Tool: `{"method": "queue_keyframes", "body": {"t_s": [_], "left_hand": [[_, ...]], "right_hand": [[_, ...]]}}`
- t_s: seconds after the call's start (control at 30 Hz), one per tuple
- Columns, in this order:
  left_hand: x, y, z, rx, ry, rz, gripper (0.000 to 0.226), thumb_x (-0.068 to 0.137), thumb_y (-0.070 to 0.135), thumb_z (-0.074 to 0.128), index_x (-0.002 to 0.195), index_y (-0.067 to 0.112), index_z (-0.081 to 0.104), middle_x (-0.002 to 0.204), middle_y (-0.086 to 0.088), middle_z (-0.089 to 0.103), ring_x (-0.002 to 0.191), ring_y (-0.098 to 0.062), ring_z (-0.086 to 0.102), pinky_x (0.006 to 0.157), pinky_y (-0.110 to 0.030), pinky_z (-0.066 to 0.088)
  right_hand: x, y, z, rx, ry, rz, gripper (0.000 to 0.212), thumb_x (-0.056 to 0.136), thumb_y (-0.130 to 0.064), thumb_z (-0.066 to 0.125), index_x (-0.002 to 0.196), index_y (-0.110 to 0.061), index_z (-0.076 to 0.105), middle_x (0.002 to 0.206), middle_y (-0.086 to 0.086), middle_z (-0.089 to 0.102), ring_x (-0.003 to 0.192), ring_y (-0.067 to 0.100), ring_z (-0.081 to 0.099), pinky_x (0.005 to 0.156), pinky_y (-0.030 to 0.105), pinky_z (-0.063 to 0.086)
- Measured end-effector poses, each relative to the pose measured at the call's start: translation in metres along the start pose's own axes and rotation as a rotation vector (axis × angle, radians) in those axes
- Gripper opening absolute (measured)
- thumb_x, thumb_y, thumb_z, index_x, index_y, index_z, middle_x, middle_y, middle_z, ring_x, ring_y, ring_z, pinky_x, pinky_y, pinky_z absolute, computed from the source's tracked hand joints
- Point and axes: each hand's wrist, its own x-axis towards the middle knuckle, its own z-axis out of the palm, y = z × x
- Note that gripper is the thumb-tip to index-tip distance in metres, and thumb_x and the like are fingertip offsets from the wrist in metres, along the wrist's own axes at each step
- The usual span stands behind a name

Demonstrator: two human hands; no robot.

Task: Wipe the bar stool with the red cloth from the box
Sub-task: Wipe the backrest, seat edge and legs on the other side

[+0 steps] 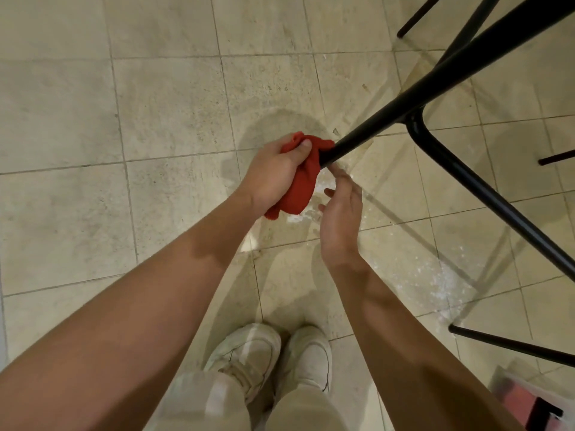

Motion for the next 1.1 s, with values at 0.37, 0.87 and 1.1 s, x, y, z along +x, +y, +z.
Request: {"method": "queue_keyframes", "body": {"t_s": [0.37,0.87,1.1], "left_hand": [[0.042,-0.008,-0.013,0.437,-0.207,-0.12,0.031,0.097,0.034,0.043,0.097,0.009,0.063,0.095,-0.016,0.066,0.082,-0.03,0.062,0.08,-0.043,0.05],[0.037,-0.079,-0.018,0.579,0.034,-0.056,0.032,0.099,0.037,0.04,0.094,0.013,0.061,0.094,-0.007,0.058,0.077,-0.02,0.058,0.07,-0.029,0.044],[0.032,-0.078,-0.002,0.255,0.122,-0.105,0.031,0.1,0.036,0.04,0.098,0.017,0.064,0.083,-0.002,0.066,0.078,-0.019,0.063,0.075,-0.03,0.049]], "right_hand": [[0.01,0.008,0.002,-0.054,-0.097,0.007,0.031,0.1,-0.033,0.027,0.106,-0.048,0.054,0.135,-0.009,0.05,0.127,0.015,0.045,0.106,0.044,0.039],[0.016,0.024,0.003,-0.143,-0.205,0.173,0.037,0.099,-0.048,0.023,0.1,-0.046,0.061,0.142,-0.004,0.041,0.13,0.017,0.041,0.11,0.046,0.033],[0.021,0.031,0.011,-0.128,-0.168,0.197,0.038,0.098,-0.05,0.024,0.087,-0.048,0.06,0.137,-0.004,0.046,0.127,0.017,0.044,0.108,0.046,0.035]]}}
